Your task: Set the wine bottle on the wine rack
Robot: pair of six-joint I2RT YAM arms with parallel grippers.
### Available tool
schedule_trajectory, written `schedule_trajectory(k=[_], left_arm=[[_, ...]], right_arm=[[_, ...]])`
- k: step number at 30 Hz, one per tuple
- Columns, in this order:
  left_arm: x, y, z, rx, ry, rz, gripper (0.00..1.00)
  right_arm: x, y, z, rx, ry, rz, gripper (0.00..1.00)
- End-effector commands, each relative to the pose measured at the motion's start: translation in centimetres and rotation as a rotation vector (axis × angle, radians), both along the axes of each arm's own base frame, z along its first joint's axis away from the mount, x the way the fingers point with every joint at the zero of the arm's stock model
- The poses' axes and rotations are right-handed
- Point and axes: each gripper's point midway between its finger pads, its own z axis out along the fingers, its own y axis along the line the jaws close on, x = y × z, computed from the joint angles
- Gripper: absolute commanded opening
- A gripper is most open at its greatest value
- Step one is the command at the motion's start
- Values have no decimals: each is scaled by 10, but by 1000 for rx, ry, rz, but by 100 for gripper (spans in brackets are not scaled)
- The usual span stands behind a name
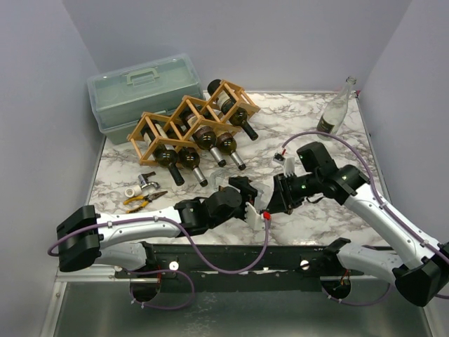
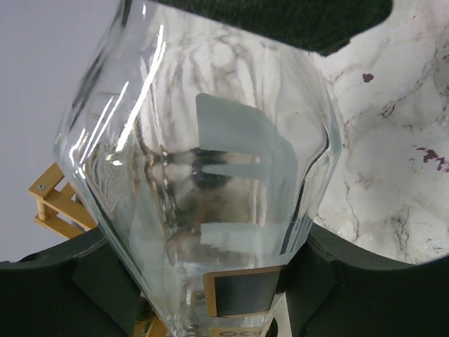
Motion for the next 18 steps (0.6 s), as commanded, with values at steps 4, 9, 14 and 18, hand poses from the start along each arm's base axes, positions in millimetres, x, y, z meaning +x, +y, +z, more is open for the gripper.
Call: schedule_trajectory(k=[4,9,14,18], left_arm=[[-28,-25,73,-331,61,-131,83],[-46,-26,88,-409,119,-205,99],[-44,-20,123,-530,143,-157,99],[-6,13,178,-747,79,122,99]], right_arm=[[-2,-17,5,-44,-45,-100,1],[-5,-31,14,-57,-81,-189,1],[-4,-39,20,-74,-103,-241,1],[5,-47,32,-88,-156,-304,1]])
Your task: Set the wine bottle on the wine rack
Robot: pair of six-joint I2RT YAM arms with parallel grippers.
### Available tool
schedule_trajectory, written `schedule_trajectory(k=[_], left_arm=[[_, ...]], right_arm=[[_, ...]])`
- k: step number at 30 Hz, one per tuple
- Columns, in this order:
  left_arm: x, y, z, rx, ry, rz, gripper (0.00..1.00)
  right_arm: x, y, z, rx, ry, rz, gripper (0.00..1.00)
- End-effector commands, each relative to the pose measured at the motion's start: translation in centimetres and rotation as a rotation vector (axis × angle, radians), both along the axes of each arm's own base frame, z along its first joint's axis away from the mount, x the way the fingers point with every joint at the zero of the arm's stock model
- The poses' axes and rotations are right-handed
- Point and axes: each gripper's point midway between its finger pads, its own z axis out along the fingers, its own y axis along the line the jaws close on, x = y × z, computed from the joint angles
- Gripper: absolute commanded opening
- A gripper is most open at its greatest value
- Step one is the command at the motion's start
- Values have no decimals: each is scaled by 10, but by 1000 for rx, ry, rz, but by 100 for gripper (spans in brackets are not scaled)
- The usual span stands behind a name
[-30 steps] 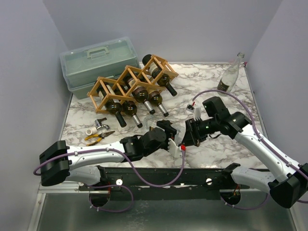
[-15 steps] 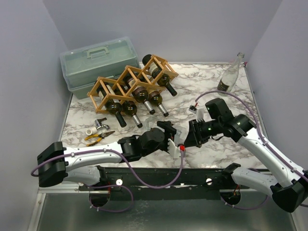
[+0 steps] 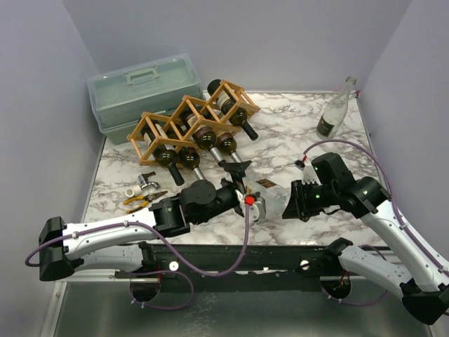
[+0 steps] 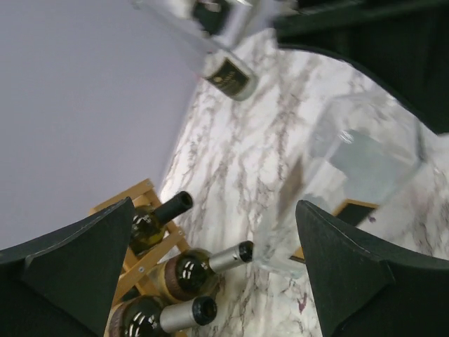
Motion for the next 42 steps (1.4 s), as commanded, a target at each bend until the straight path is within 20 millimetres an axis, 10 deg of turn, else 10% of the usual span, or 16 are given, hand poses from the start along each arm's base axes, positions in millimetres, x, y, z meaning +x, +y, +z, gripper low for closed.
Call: schedule_trajectory(k=[1,8,18,42], left_arm=[[37,39,87,-334,17,303,99],[67,126,134,-626,-63,623,99],[94,196,143,-796,-72,881,99],[108,232,141,-838,-106,975,99]], right_arm=[[24,-1,39,51,-173,-78,1],[64,-9,81,42,-364,-205,1],[122,22,147,142,-578,-210,1],[244,160,214,671,-637,-172,1]])
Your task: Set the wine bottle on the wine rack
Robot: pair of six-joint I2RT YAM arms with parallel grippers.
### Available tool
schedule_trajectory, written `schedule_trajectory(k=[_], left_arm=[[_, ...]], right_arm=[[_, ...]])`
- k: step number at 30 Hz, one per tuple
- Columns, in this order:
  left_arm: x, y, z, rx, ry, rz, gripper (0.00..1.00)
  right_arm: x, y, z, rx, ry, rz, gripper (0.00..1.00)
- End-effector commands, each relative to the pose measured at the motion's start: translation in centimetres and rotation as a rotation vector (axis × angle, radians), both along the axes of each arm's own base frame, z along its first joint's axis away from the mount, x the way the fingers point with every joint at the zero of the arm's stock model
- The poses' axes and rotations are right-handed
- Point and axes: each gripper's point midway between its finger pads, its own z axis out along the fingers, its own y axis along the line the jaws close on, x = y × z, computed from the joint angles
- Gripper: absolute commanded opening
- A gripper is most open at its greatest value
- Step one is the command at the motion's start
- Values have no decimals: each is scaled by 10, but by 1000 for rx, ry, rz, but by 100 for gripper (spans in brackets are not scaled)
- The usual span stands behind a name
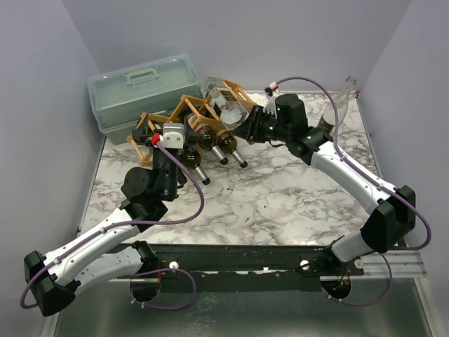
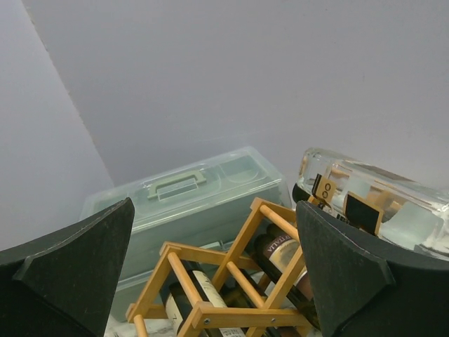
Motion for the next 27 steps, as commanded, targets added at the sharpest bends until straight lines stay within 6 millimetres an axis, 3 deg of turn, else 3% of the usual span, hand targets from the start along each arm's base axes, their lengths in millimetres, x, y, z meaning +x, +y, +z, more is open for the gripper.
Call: schedule_trajectory(k=[1,15,27], left_arm=[[-2,9,3,-39,-19,17,99],[-4,15,6,-47,-30,23,99],[-3,14,6,-46,-31,19,99]], right_arm=[[17,28,126,300,-292,57,1],[45,64,91,416,-175,118,1],[63,61,56,411,-59,152,1]])
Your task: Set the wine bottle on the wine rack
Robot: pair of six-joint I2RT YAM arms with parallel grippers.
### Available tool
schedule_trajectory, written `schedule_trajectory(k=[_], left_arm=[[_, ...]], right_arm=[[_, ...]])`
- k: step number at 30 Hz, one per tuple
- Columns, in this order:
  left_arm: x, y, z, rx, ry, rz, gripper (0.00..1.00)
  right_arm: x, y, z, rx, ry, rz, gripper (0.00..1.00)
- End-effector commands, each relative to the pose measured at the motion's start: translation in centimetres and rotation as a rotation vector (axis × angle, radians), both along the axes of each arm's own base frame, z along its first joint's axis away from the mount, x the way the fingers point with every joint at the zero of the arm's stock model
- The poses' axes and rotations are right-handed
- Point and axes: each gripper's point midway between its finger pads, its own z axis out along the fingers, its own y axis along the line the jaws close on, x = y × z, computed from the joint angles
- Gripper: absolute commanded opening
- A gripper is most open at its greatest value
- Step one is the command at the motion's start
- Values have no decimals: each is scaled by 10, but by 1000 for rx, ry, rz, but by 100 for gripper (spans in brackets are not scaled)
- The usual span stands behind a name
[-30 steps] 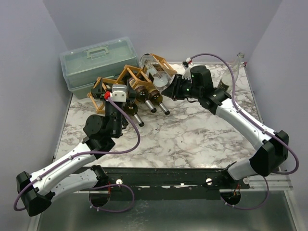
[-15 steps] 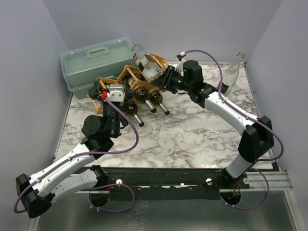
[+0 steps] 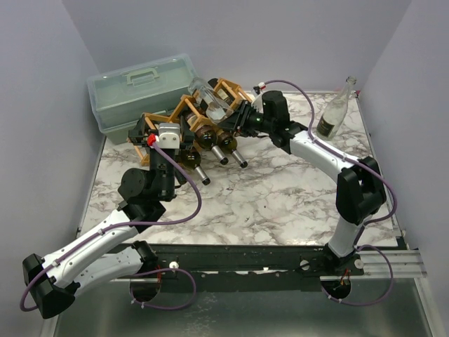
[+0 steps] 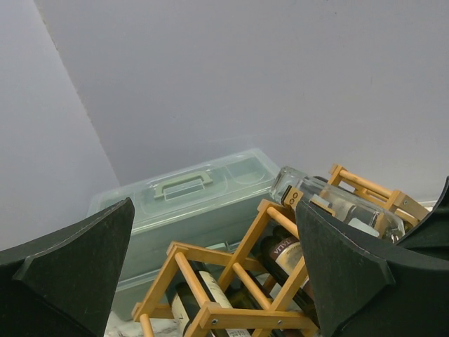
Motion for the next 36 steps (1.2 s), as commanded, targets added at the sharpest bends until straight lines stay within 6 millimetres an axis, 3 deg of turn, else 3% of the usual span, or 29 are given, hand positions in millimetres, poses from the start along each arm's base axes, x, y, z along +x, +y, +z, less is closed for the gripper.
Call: schedule_trajectory(k=[1,7,11,16,27,31,36], left_arm=[[-2,3,3,-32,-20,-1,99],[-1,3,2,-32,-18,-2,99],[1,0,0,-33,-14,-8,99],[2,-2,-3,-32,-9,-11,99],[5,-6,-8,-25,2,-20,99],[7,-10,-10,-24,9,-27,99],[9,-12,-14,-21,20,-28,99]], right_arm=[[8,7,88,163,-249,66,4],[8,5,75,121,-232,73,49],[9,5,64,83,-218,73,67],[8,-6,58,16,-223,34,78],[-5,-55,49,-201,-251,-108,88],[-8,-79,58,-295,-299,-173,90],[-5,-130,74,-474,-387,-349,94]])
